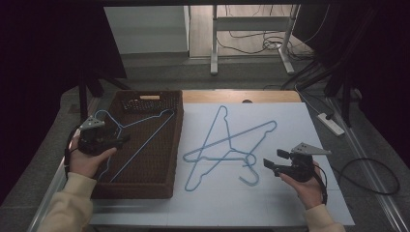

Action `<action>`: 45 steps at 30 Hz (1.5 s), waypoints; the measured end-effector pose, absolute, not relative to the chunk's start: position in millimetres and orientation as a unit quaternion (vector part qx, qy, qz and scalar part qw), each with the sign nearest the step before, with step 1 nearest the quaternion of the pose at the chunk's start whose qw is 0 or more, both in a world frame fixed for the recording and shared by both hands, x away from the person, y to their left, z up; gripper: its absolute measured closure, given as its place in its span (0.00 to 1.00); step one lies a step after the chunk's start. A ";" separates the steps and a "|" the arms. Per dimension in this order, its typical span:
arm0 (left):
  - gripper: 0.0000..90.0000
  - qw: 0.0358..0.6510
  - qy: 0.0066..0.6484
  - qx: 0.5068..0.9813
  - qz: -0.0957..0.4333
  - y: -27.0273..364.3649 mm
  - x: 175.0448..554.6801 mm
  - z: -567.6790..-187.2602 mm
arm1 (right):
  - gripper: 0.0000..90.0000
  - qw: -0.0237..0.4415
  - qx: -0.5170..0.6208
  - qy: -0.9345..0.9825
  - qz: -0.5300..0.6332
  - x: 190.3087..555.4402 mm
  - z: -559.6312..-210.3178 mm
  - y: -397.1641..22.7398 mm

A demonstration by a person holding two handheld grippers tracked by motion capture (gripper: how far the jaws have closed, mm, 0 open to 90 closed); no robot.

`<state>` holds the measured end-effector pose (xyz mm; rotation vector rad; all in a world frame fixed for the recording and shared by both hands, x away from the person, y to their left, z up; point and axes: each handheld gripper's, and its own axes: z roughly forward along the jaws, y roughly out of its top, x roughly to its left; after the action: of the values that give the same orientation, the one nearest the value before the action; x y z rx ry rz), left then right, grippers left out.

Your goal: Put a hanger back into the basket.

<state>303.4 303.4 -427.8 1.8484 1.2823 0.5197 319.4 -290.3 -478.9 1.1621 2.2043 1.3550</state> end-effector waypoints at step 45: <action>0.25 0.491 0.375 0.775 0.136 204.6 257.9 -429.1 | 0.29 0.148 0.397 0.782 0.458 322.5 -483.0 -283.8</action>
<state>257.9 204.6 -429.1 1.8812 0.9108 0.3306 322.5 -283.8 -483.0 1.1424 2.2481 1.3171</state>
